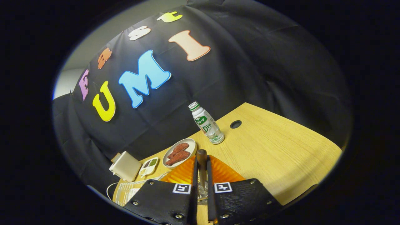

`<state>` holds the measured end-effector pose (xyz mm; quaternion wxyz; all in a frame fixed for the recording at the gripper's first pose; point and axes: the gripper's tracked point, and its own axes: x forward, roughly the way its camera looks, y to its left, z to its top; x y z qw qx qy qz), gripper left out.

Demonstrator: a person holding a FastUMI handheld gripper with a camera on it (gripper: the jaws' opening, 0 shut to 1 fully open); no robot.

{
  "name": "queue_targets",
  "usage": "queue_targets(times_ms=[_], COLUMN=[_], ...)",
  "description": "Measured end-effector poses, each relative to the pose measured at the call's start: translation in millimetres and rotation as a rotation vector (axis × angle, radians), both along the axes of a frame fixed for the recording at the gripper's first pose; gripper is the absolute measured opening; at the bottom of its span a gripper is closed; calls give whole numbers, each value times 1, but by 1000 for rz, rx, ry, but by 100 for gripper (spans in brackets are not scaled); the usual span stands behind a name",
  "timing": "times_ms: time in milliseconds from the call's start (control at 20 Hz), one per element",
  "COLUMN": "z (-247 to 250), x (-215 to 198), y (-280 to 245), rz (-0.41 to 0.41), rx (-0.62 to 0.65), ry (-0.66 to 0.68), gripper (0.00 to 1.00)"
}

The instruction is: Take the plate from the dish rack, then take the spoon from the basket and place it into the plate.

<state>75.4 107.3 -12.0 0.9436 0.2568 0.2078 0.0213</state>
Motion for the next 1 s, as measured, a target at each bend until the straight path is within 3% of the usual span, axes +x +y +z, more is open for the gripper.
queue_targets(times_ms=[250,500,550,1000], z=[23,58,66,145], x=[-1,3,4,-46], y=[15,2,-1,9], rz=[59,37,44,144], rx=[-58,-149,-176,-160], ry=[-36,-64,-72,-167], gripper=[13,12,1,1])
